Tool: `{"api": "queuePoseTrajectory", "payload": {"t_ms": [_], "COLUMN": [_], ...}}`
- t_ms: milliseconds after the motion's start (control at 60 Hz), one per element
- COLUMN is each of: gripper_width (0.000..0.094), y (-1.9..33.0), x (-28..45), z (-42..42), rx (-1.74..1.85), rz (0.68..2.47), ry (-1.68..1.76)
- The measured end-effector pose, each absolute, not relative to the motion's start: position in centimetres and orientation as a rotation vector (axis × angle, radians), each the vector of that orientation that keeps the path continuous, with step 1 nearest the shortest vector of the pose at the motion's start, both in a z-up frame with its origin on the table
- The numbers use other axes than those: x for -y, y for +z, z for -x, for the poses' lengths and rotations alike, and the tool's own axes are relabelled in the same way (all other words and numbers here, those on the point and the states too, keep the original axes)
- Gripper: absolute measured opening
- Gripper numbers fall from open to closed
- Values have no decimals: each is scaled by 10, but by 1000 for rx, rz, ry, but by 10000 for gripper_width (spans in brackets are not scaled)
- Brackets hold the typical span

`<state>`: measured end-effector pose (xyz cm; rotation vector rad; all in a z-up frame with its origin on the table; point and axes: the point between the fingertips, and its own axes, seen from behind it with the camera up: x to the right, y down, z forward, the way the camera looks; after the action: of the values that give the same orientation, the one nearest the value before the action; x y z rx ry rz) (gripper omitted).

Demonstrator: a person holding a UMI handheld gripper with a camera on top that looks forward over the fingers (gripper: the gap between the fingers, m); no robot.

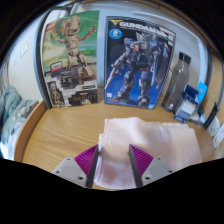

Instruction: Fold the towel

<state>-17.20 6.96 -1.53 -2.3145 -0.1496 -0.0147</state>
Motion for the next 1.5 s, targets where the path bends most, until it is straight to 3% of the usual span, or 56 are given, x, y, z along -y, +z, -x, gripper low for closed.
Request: {"api": "queuePoseTrajectory", "payload": {"t_ms": [17, 50, 83, 200, 233, 250, 267, 383, 550, 650, 750, 833, 850, 867, 900, 933, 983, 1033, 1067, 1117, 1217, 1500], "gripper_width": [606, 484, 480, 72, 69, 123, 32, 32, 32, 32, 32, 33, 55, 137, 146, 274, 360, 506, 565, 575, 687, 761], "y": [-15, -15, -15, -14, -15, -15, -13, 0, 88, 123, 130, 112, 106, 100, 86, 71, 57, 48, 46, 51, 78, 211], "x": [-71, -72, -73, -74, -74, -74, -74, -71, -78, -81, -83, -81, -80, -79, -76, -73, -71, -69, -67, -64, -56, 2], "z": [171, 173, 175, 173, 174, 175, 175, 180, 136, 81, 14, -36, -45, -54, -70, -84, -104, -121, -128, -133, -136, -90], "rx": [169, 206, 219, 275, 282, 287, 294, 244, 73, -28, -83, -113, -121, -132, -151, -161, -160, -142, -132, -125, -123, -86], "rz": [2302, 2291, 2286, 2252, 2251, 2249, 2246, 2278, 2202, 2170, 2170, 2206, 2219, 2231, 2255, 2284, 2297, 2304, 2298, 2291, 2251, 2105], "ry": [-28, -40, -39, -92, -101, -106, -110, 6, 143, 163, 124, 81, 76, 71, 56, 46, 10, -22, -25, -9, 42, 168]}}
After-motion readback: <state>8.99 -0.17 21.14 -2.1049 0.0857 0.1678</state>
